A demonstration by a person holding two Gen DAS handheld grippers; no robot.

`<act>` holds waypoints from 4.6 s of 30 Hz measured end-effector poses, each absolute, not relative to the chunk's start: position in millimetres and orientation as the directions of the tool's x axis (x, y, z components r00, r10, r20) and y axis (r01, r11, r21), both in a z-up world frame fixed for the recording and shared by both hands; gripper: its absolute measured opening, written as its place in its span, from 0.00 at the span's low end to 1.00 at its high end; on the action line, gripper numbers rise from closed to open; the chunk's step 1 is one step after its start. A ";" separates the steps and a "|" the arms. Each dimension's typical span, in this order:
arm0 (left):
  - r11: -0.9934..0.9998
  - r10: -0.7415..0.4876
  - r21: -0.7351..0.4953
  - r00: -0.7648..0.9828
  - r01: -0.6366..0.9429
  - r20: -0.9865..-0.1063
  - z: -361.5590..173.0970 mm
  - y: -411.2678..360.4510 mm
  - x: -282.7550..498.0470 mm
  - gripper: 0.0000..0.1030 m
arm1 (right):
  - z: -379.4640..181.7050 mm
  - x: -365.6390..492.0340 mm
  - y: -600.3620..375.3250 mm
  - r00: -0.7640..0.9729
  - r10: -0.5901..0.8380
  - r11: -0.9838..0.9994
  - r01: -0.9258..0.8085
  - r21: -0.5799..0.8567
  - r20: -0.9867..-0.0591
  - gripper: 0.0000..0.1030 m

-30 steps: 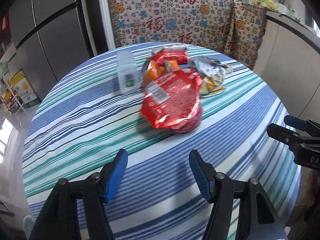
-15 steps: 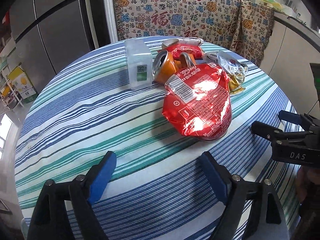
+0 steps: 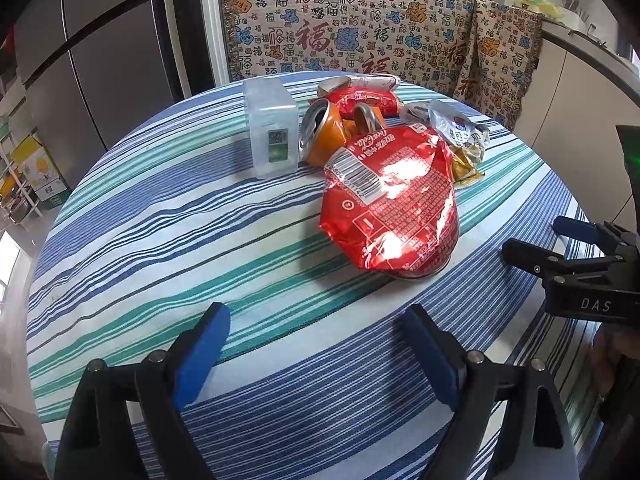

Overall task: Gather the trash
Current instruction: 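Bring both tools back over the remaining trash on the table, then grasp the white milk-tablet wrapper with the right gripper while the left grasps the red chip bag, then carry both items to the blue wastebasket and open both grippers over it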

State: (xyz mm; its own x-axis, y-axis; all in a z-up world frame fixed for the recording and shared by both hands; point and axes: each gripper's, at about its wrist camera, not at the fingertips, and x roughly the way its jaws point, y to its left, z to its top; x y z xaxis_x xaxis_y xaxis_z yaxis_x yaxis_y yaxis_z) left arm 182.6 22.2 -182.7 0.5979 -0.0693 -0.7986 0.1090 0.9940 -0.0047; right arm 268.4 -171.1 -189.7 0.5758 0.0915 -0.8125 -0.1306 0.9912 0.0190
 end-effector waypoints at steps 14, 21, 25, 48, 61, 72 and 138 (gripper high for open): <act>0.996 -0.085 -0.052 0.626 0.071 -0.775 -174.0 -14.7 213.5 0.88 | -188.1 257.3 -180.2 0.576 0.082 0.994 -0.101 0.029 -0.814 0.99; 1.000 -0.003 -0.019 0.603 -0.019 -0.798 -182.3 51.5 210.3 0.88 | -187.0 256.3 -177.9 0.576 0.080 0.995 -0.101 0.026 -0.814 1.00; 0.990 -0.143 -0.105 0.604 0.098 -0.784 -175.0 66.1 206.2 0.88 | -186.8 256.1 -177.1 0.575 0.080 0.995 -0.101 0.026 -0.814 1.00; 0.978 -0.184 -0.078 0.621 0.193 -0.762 -172.5 30.0 240.6 0.59 | -172.4 279.9 -176.1 0.563 0.287 0.956 -0.218 0.195 -0.775 0.85; 0.981 -0.181 -0.092 0.632 0.170 -0.754 -169.0 41.2 204.4 0.58 | -161.5 331.8 -158.6 0.560 0.337 0.941 -0.210 0.265 -0.756 0.18; 0.967 -0.230 -0.107 0.607 0.233 -0.761 -166.3 25.6 178.7 0.59 | -139.7 250.8 -195.6 0.565 0.320 0.946 -0.232 0.225 -0.761 0.14; 0.897 -0.385 -0.132 0.597 0.422 -0.704 -107.6 -134.8 196.5 0.67 | -97.5 196.6 -320.4 0.678 0.205 0.965 -0.022 0.260 -0.706 0.19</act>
